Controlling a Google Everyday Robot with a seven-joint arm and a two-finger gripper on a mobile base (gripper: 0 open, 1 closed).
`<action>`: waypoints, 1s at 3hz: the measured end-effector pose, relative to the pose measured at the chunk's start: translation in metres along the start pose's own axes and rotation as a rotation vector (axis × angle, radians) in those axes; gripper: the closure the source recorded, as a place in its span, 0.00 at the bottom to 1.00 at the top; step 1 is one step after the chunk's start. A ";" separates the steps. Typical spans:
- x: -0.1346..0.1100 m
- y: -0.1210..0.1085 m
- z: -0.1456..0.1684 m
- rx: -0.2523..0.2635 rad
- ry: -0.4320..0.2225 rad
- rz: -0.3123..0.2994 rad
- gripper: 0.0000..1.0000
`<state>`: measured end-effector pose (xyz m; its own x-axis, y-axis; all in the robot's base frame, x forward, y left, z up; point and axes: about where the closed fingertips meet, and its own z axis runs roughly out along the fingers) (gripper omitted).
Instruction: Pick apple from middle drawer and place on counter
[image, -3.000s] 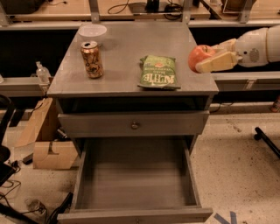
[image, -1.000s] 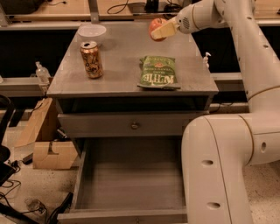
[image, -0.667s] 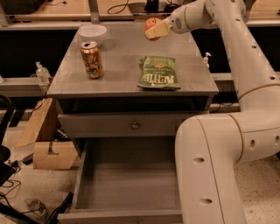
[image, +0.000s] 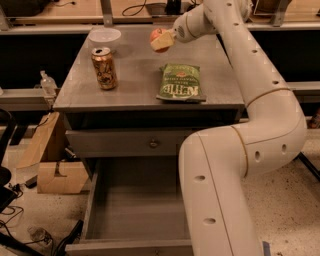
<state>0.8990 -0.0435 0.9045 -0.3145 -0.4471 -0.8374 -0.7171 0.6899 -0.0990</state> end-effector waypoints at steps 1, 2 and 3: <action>0.011 0.017 0.027 -0.015 0.083 -0.015 1.00; 0.030 0.032 0.053 -0.044 0.143 0.002 0.97; 0.030 0.032 0.054 -0.045 0.143 0.002 0.73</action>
Offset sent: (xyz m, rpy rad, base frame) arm 0.0944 0.0318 -0.0422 -0.1142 0.1917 0.0305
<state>0.8997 -0.0045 0.8471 -0.3994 -0.5244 -0.7520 -0.7424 0.6663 -0.0703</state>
